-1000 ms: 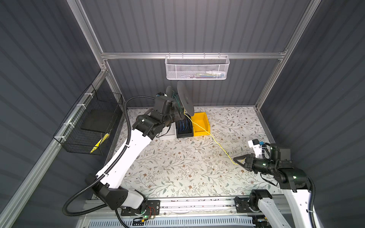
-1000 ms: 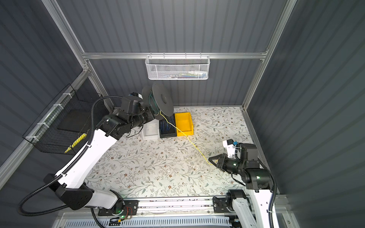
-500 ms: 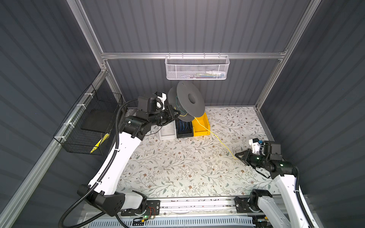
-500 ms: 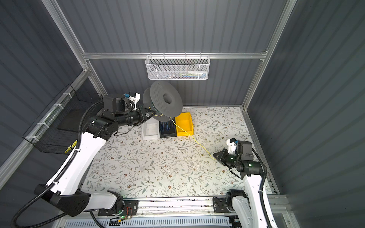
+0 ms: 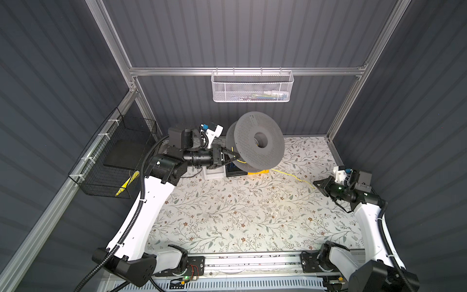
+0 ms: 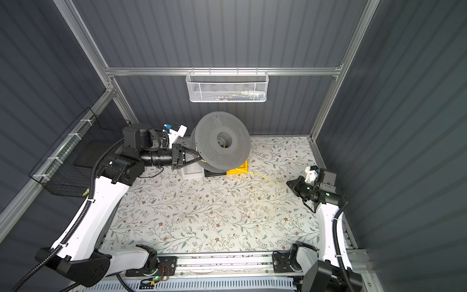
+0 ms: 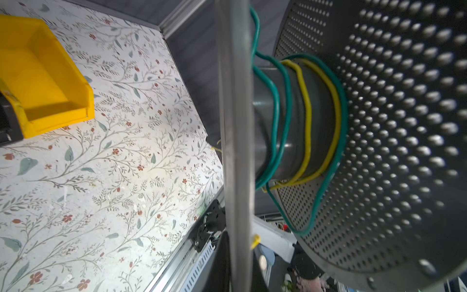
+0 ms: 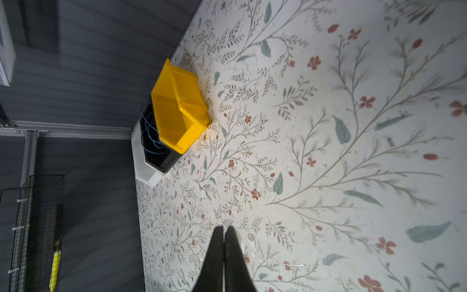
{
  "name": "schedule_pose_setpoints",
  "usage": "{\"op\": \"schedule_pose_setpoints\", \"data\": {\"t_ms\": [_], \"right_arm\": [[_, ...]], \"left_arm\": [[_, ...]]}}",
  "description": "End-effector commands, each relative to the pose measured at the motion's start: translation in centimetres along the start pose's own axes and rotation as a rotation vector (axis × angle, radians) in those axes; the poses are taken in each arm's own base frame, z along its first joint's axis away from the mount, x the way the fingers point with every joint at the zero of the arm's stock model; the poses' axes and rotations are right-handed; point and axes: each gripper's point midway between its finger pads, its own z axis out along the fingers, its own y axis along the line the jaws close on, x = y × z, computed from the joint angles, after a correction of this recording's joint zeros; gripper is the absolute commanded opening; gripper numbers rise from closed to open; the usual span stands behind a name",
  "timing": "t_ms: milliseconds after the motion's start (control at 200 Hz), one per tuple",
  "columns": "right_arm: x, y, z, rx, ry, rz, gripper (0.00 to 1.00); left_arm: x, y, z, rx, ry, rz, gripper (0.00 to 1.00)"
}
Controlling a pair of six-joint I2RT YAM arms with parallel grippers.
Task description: Wrap the cables
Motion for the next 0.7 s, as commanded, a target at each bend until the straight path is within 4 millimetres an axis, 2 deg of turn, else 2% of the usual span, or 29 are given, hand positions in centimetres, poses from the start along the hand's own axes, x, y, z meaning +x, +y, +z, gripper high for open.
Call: {"op": "schedule_pose_setpoints", "data": {"t_ms": [0, 230, 510, 645, 695], "right_arm": [[-3.1, -0.1, -0.9, 0.016, -0.087, -0.010, 0.00], [-8.4, 2.8, -2.5, -0.008, -0.215, -0.019, 0.00], [-15.3, 6.9, -3.5, -0.019, -0.263, -0.087, 0.00], [-17.4, 8.8, -3.3, -0.021, -0.257, -0.124, 0.00], [-18.0, 9.7, -3.1, -0.024, -0.255, -0.138, 0.00]], "left_arm": [[2.5, -4.0, -1.7, 0.164, 0.067, 0.191, 0.00], [5.9, -0.4, -0.6, 0.021, 0.170, 0.200, 0.00], [8.8, 0.8, 1.7, -0.037, 0.287, 0.286, 0.00], [9.7, 2.1, 3.4, -0.103, 0.335, 0.336, 0.00], [10.9, 2.7, 3.9, -0.146, 0.387, 0.346, 0.00]]}}
